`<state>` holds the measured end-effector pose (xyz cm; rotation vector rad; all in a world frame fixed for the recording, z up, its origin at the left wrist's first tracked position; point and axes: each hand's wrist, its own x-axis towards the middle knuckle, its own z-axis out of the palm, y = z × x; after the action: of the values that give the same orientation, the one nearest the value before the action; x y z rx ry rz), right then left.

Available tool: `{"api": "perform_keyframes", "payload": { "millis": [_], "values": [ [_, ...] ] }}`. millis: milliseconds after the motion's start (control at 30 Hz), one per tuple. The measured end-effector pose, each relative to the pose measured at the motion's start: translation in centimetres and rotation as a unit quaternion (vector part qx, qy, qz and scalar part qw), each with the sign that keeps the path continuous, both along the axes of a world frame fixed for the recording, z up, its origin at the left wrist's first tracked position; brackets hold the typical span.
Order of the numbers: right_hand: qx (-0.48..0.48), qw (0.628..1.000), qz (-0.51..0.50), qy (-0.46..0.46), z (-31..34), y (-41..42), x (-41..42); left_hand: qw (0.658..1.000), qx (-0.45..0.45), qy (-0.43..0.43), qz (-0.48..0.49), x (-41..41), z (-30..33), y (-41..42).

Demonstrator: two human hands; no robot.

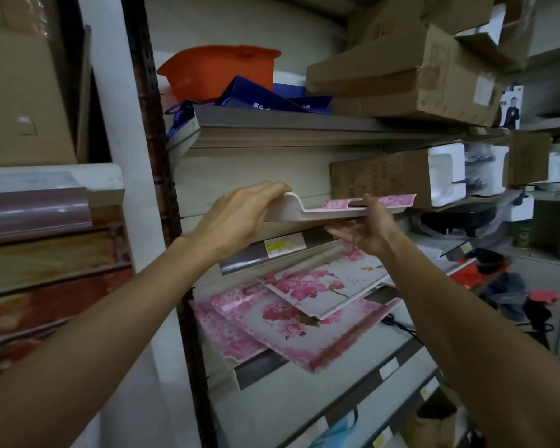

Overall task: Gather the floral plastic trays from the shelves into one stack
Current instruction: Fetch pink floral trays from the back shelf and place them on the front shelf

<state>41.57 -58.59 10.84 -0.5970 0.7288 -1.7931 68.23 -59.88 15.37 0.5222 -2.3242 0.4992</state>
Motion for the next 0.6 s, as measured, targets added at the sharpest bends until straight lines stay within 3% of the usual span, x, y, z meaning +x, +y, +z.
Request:
{"api": "perform_keyframes", "payload": {
  "millis": [367, 600],
  "values": [
    [0.028, 0.994, -0.106, 0.015, -0.1, 3.0, -0.3, 0.996, -0.054, -0.010, -0.068, -0.5, -2.5, 5.3],
    [0.047, 0.984, -0.173, 0.011, -3.1, 5.1, -0.9, 0.993, 0.009, -0.015, -0.120, -1.2, -6.3, 9.1]
  ]
}}
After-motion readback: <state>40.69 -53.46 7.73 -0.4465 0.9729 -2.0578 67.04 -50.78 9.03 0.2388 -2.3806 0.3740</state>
